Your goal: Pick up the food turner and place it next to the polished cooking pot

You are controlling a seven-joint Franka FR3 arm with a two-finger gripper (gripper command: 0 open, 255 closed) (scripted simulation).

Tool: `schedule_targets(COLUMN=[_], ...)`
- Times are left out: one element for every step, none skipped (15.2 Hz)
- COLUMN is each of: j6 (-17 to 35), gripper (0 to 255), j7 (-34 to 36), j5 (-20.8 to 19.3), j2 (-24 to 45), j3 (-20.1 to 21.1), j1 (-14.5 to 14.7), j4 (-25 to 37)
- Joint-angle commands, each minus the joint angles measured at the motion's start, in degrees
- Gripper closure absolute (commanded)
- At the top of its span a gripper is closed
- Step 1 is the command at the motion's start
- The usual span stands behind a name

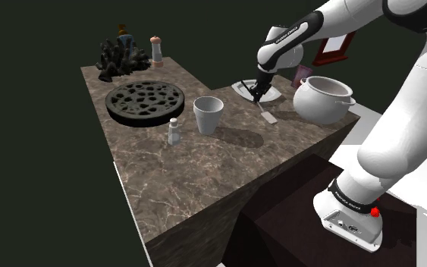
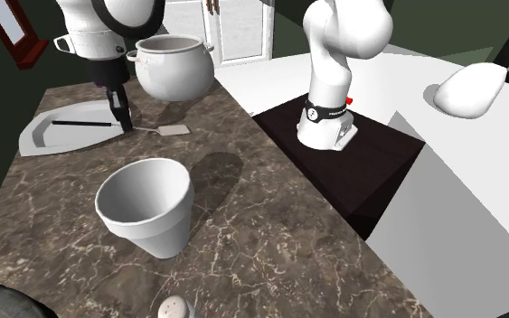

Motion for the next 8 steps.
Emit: schedule_targets(j6=[1.5,2.2,2.9,3.8,3.8,3.8,3.8,3.8], gripper=[255,255,255,255,255,255,255,255], j7=[-0.3,-0.4,-0.6,-0.7,-0.7,-0.7,-0.7,-0.7], j5=[0.3,0.4,0.6,0.8,0.8,0.8,0.8,0.8], j2=[1.1,1.7,2.3,3.1,3.1,3.1,3.1,3.1], j3=[0.0,0.1,0.1,0.2,0.2,0.2,0.2,0.2], j1=[-0.1,-0.2,-0.2,-0.2,-0.2,-0.2,-0.2,-0.2], j4=[-0.3,-0.5,-0.6,-0.8,-0.8,-0.8,-0.8,-0.8])
